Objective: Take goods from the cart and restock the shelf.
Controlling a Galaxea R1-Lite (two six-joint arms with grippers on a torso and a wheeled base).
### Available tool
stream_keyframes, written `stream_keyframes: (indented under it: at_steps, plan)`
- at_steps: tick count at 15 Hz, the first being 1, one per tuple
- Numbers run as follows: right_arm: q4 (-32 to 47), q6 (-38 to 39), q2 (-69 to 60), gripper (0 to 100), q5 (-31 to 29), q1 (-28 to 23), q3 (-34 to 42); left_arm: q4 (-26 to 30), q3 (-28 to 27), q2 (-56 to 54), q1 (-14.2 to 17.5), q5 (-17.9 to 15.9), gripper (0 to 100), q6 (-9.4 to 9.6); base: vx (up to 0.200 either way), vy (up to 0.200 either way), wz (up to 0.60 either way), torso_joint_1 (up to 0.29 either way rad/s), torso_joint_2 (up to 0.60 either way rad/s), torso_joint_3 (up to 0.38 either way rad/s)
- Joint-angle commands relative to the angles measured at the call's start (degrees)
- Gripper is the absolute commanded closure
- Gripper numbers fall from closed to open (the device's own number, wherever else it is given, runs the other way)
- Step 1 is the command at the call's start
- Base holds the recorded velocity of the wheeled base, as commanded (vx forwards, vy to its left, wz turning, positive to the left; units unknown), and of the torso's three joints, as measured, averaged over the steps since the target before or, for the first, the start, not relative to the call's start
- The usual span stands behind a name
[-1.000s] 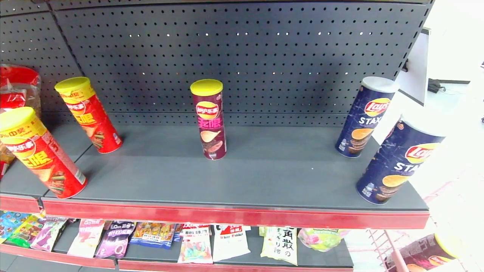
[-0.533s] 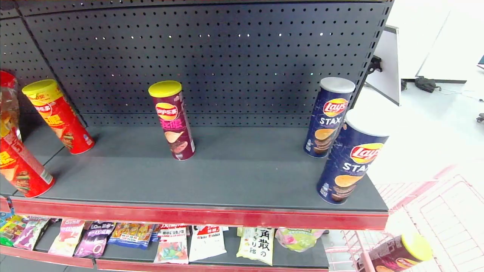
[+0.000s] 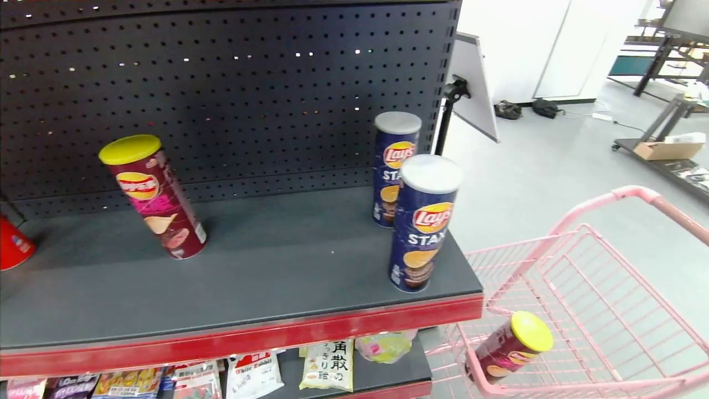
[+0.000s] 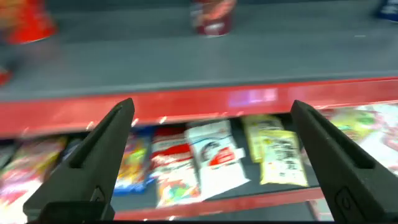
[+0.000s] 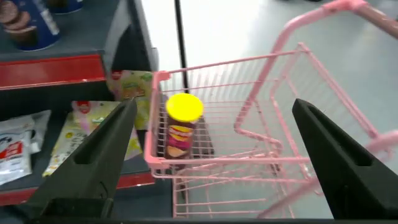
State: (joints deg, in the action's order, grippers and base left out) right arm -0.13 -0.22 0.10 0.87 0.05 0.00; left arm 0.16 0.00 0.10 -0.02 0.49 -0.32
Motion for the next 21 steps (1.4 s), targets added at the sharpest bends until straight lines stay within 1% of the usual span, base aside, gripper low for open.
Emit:
stream_keyframes:
  at_steps: [1, 5, 9, 14, 21]
  plan:
    - [-0.04, -0.04, -0.01, 0, 0.01, 0.04, -0.09, 0.02, 0.00, -0.01, 0.02, 0.04, 0, -0.03, 0.000, 0.000, -0.60, 0.002, 0.00, 0.002]
    - [-0.04, -0.04, -0.01, 0, 0.01, 0.04, 0.00, 0.02, 0.00, -0.01, 0.02, 0.04, 0, -0.03, 0.000, 0.000, -0.60, -0.001, 0.00, -0.002]
    - [-0.04, -0.04, -0.01, 0, 0.01, 0.04, 0.00, 0.02, 0.00, -0.01, 0.02, 0.04, 0, -0.03, 0.000, 0.000, 0.00, 0.000, 0.00, 0.000]
    - [-0.04, 0.04, -0.01, 0, 0.01, 0.04, 0.00, 0.02, 0.00, -0.01, 0.02, 0.04, 0, -0.03, -0.200, 0.000, 0.00, 0.004, 0.01, 0.002]
    - [-0.04, 0.31, -0.01, 0, -0.07, 0.04, 0.00, 0.02, 0.00, -0.01, 0.02, 0.04, 0, -0.03, 0.000, 0.000, 0.00, -0.011, 0.03, 0.018]
